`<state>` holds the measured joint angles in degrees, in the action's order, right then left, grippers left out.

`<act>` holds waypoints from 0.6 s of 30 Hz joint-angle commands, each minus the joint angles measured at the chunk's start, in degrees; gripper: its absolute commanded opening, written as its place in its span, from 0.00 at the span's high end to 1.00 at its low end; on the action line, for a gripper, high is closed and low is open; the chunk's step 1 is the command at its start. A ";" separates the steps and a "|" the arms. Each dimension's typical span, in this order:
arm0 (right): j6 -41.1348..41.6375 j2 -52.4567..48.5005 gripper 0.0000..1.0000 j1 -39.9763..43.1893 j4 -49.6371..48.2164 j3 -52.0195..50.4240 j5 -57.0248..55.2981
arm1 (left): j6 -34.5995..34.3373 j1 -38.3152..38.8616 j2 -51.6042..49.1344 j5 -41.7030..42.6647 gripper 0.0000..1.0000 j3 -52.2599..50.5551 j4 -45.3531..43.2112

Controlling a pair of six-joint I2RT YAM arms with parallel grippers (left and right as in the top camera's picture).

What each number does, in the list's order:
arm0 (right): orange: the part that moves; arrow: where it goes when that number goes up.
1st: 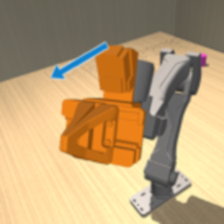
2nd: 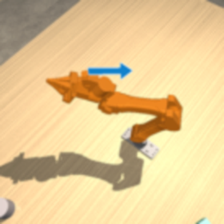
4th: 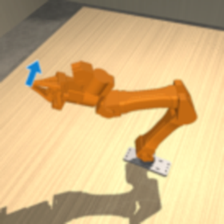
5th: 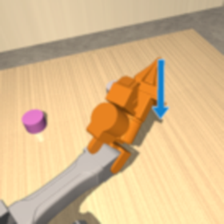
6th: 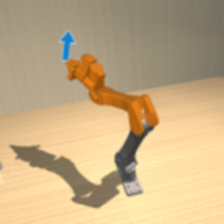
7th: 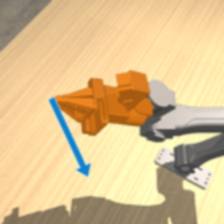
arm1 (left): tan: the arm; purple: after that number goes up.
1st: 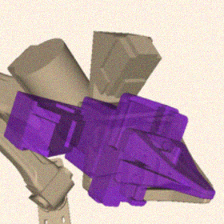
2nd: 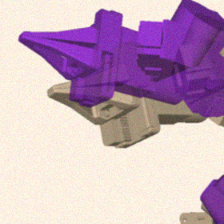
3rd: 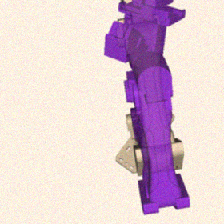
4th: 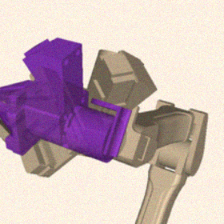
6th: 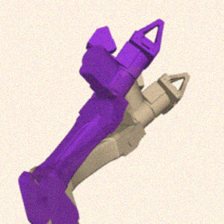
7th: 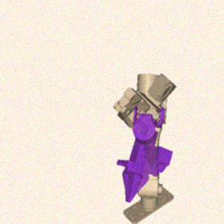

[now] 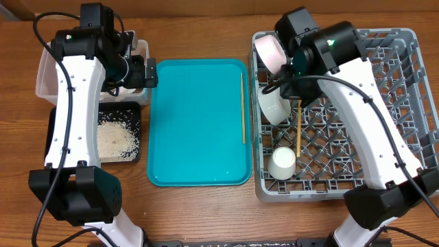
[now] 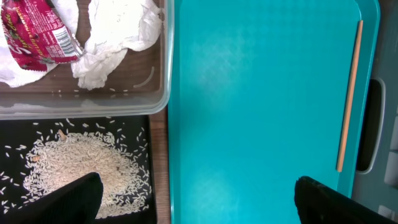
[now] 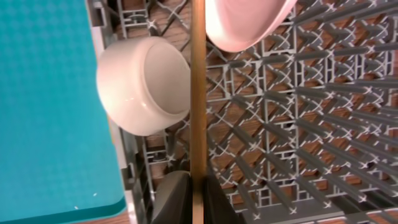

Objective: Sort waste into correct bins and load items into the dishwasher
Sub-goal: 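Carry the chopstick into the rack and release it between the tines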

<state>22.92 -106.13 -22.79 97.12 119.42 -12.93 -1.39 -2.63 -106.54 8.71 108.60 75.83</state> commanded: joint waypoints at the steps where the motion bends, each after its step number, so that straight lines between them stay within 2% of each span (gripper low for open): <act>1: -3.06 1.66 0.96 2.19 -0.11 -1.55 -1.20 | -0.52 0.04 -0.28 -0.20 0.00 1.05 -0.02; 5: -7.06 1.66 0.96 4.66 -0.81 -5.09 -1.20 | -0.52 0.04 -0.28 -0.20 0.00 1.05 0.00; 11: -14.10 1.64 0.96 7.54 -7.76 -14.56 -0.94 | -0.52 0.04 -0.28 -0.20 0.00 1.05 0.00; 13: -14.97 1.60 0.87 7.54 -10.19 -17.55 -0.96 | -0.52 0.04 -0.28 -0.20 0.00 1.05 -0.02; 16: -15.13 1.60 0.56 7.54 -12.39 -20.52 -1.05 | -0.52 0.04 -0.28 -0.20 0.00 1.05 0.00; 18: -15.10 1.55 0.50 7.54 -12.94 -20.96 -1.18 | -0.52 0.04 -0.28 -0.20 0.00 1.05 -0.02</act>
<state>8.99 -106.00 -15.14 85.01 99.33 -13.80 -1.39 -2.63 -106.54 8.71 108.60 75.83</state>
